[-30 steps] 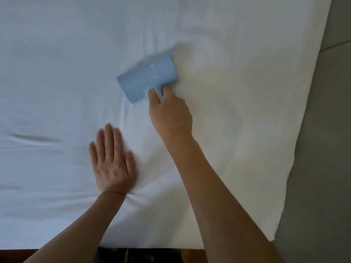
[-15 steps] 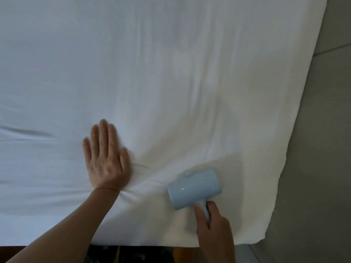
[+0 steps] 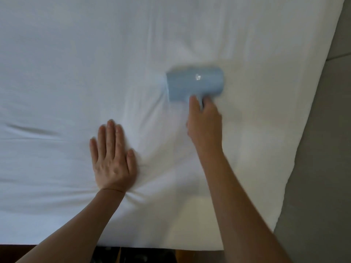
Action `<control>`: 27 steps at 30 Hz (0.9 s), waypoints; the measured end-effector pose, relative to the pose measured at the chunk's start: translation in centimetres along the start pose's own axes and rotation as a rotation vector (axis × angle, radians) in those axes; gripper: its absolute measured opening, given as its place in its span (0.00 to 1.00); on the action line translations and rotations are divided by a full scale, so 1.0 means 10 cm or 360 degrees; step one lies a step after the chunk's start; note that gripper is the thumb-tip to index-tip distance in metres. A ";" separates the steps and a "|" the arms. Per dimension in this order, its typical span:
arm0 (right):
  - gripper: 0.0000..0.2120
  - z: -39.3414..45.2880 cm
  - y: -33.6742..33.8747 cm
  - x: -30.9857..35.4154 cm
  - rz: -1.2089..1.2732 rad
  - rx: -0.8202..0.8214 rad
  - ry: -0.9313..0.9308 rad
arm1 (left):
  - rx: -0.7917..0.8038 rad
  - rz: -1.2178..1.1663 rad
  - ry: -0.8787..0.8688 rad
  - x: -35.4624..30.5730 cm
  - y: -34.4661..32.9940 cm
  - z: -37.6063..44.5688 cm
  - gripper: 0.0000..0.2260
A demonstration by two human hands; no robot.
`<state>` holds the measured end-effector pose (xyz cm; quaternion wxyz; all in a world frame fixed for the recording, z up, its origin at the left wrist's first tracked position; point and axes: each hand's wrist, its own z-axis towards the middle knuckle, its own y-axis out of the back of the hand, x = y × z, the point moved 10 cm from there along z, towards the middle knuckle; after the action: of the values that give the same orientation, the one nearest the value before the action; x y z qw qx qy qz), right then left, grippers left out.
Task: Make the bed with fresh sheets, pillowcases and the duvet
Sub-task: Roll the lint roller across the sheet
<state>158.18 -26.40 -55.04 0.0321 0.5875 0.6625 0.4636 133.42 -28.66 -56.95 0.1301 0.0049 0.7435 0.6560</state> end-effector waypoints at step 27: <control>0.14 -1.65 0.33 -1.52 -0.0088 0.0285 -0.0270 | 0.0208 0.0008 -0.0252 0.21 0.18 0.02 0.25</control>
<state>155.61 -48.56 -51.19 0.0482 0.6066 0.7121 0.3502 131.15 -27.90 -55.63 0.1862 0.0669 0.7721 0.6039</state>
